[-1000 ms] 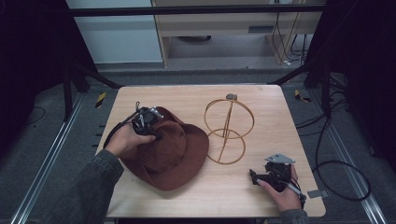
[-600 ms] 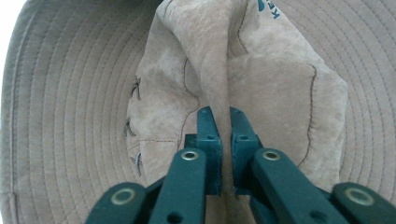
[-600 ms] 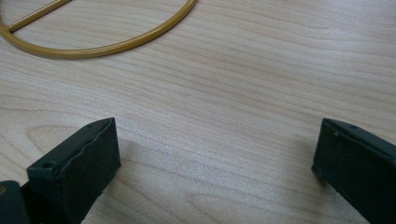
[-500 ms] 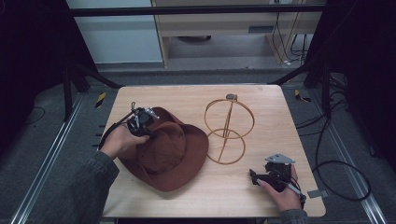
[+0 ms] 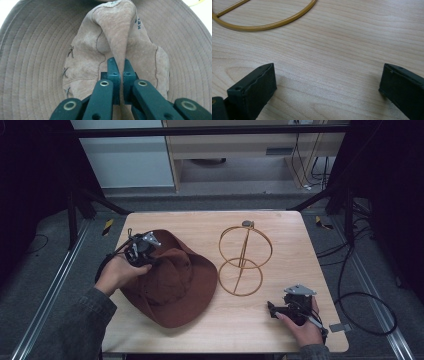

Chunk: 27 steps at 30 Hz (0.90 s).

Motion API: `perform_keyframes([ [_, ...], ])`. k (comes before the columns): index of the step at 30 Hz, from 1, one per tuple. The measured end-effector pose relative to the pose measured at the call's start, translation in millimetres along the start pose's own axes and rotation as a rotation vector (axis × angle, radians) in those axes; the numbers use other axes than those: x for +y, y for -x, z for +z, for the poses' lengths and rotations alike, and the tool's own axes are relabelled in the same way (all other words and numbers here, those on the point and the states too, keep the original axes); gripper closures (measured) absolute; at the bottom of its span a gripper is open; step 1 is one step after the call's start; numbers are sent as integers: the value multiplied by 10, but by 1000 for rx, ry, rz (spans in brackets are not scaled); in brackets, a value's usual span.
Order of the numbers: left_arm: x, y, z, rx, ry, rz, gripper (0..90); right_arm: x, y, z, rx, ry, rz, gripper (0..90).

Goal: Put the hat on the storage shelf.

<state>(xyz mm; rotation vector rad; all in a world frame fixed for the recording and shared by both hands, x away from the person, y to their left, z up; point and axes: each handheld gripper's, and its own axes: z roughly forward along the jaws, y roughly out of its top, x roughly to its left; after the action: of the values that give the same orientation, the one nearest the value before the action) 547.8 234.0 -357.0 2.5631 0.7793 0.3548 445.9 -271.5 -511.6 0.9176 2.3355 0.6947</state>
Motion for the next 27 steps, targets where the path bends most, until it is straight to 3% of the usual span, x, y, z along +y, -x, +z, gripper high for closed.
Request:
perform_keyframes([
  [9, -39, 15, -301, 14, 39, 12, 886, -13, 39, 1, -4, 2, -5, 15],
  [13, -35, 70, -452, 27, 76, 14, 886, -14, 41, 2, -3, 2, -4, 14],
  [17, -15, 144, -636, 41, 115, 46, 886, -17, 42, 2, -1, 4, -3, 14],
  [18, -36, 168, -740, 42, 153, 44, 886, -17, 40, 1, 2, 6, -2, 13],
  [27, -117, 271, -1105, 60, 214, 73, 886, -16, 40, 2, 5, 6, -2, 13],
])
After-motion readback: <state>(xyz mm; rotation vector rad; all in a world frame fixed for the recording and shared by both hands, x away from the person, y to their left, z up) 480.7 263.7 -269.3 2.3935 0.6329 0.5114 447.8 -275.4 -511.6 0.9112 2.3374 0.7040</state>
